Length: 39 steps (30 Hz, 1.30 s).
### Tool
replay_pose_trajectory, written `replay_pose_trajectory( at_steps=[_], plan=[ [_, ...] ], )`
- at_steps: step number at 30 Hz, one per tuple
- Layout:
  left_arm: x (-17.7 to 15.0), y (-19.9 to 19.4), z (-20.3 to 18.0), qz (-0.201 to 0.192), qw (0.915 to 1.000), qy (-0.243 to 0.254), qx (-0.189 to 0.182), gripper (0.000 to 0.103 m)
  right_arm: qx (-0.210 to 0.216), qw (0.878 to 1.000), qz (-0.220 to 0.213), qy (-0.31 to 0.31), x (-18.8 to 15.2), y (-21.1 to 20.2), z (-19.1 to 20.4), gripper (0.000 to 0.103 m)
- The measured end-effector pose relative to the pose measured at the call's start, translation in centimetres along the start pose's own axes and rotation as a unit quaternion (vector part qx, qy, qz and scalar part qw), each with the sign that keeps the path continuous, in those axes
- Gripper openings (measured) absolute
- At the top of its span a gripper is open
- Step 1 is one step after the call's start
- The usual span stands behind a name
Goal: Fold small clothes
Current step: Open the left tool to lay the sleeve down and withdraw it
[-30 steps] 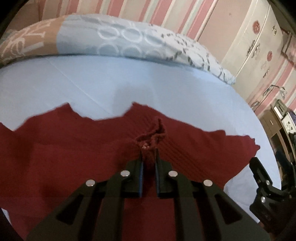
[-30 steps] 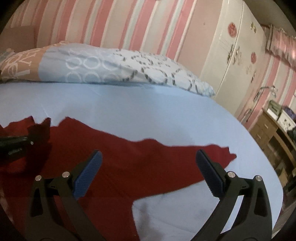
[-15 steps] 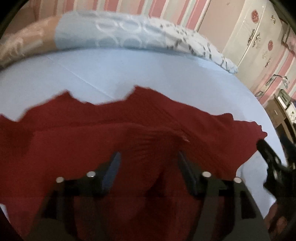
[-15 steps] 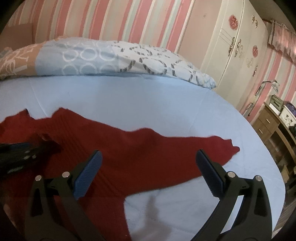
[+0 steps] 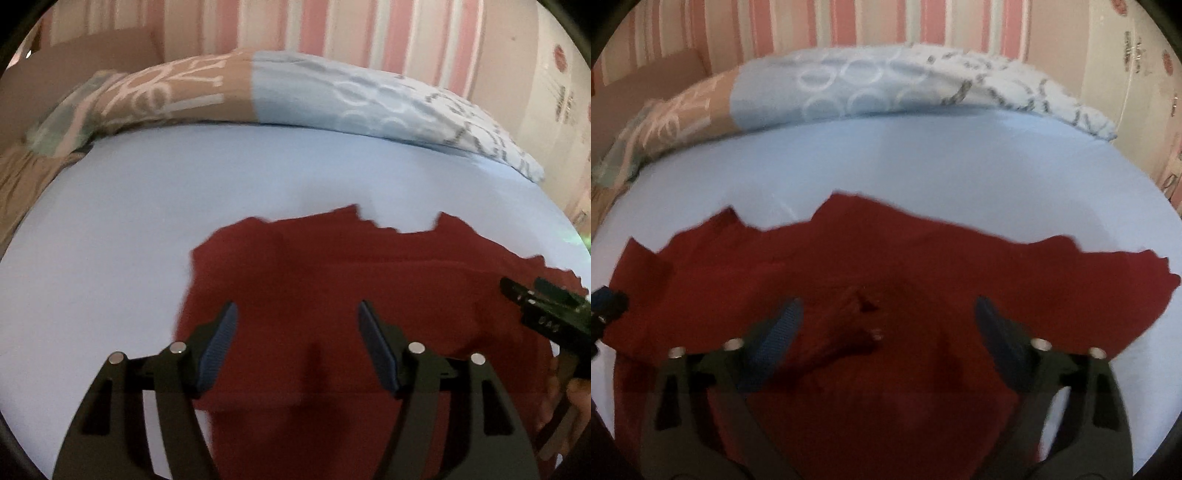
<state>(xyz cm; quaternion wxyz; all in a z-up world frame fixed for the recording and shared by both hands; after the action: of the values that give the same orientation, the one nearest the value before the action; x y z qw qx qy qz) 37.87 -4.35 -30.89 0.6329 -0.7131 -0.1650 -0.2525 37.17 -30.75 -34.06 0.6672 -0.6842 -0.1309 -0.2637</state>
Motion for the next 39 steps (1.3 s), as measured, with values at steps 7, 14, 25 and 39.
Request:
replay_pose_trajectory(
  at_steps=[7, 14, 25, 39],
  plan=[
    [-0.1, -0.1, 1.7, -0.001, 0.9999, -0.004, 0.012, 0.068, 0.023, 1.0, 0.015, -0.003, -0.5, 1.2, 1.1, 0.022],
    [0.9, -0.8, 0.6, -0.015, 0.9998, 0.01, 0.009, 0.068, -0.01, 0.996, -0.081, -0.041, 2.3, -4.2, 0.3, 0.007],
    [0.3, 3.8, -2.3, 0.024, 0.9979, 0.056, 0.02, 0.068, -0.071, 0.995, -0.019, -0.061, -1.8, 0.1, -5.5, 0.008],
    [0.8, 1.5, -7.0, 0.008, 0.9967, 0.08, -0.016, 0.07, -0.016, 0.996, -0.009, -0.084, -2.1, -0.8, -3.3, 0.046]
  ],
)
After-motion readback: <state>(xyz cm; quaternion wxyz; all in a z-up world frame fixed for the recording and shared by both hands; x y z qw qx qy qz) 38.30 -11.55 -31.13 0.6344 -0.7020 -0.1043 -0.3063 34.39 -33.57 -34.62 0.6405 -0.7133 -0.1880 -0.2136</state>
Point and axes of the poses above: each gripper's, at about its wrist camera, not at the fingertips, and y roughly the way its jaws point, z to its left, x to its top, the point moved 10 cm from there along y, roughly the way its jaws point, and after that the axes turned 7 degrees about z, right-handed, at the moved point
